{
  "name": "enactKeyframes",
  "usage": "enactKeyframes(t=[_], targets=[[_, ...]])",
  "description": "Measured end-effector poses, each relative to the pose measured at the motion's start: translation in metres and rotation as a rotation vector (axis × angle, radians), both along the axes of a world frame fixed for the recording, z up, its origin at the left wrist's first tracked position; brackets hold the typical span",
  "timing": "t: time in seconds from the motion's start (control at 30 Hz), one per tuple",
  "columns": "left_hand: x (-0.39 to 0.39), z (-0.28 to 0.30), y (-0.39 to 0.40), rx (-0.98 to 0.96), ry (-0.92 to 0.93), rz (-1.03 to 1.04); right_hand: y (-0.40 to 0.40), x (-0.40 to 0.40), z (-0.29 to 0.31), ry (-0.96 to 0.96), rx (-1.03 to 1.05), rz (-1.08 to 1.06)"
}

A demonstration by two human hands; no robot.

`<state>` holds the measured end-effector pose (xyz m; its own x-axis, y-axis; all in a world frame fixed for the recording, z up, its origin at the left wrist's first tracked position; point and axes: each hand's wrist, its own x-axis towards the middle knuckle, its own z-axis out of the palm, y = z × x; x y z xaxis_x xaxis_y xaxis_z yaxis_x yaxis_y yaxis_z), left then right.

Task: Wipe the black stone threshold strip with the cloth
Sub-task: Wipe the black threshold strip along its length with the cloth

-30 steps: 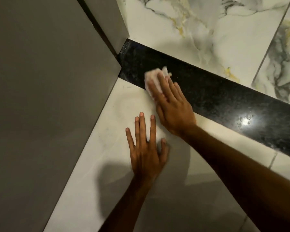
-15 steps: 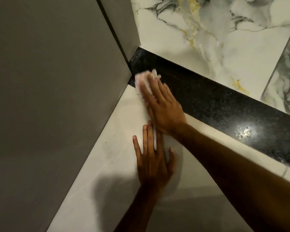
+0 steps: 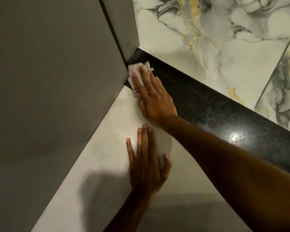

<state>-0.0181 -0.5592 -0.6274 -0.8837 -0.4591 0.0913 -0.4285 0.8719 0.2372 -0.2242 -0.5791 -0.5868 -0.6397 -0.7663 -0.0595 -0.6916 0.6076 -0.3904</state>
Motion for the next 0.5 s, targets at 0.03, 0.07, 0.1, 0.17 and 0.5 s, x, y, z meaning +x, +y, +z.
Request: enactKeyframes(t=[0.03, 0.07, 0.1, 0.17, 0.5], targets=[[0.0, 0.002, 0.002, -0.015, 0.008, 0.013, 0.014, 0.006, 0.0, -0.001, 0.008, 0.03], [-0.001, 0.004, 0.003, -0.024, 0.01, 0.018, 0.03, 0.011, -0.001, 0.005, 0.016, 0.044], [-0.001, 0.006, 0.003, -0.024, 0.006, 0.019, 0.043, 0.014, -0.001, 0.013, 0.025, 0.049], [-0.002, 0.008, 0.003, -0.005, -0.009, 0.017, 0.056, 0.009, -0.001, 0.026, 0.028, -0.025], [0.001, 0.005, -0.002, -0.039, -0.066, 0.068, 0.022, 0.002, 0.005, -0.011, 0.0, 0.078]])
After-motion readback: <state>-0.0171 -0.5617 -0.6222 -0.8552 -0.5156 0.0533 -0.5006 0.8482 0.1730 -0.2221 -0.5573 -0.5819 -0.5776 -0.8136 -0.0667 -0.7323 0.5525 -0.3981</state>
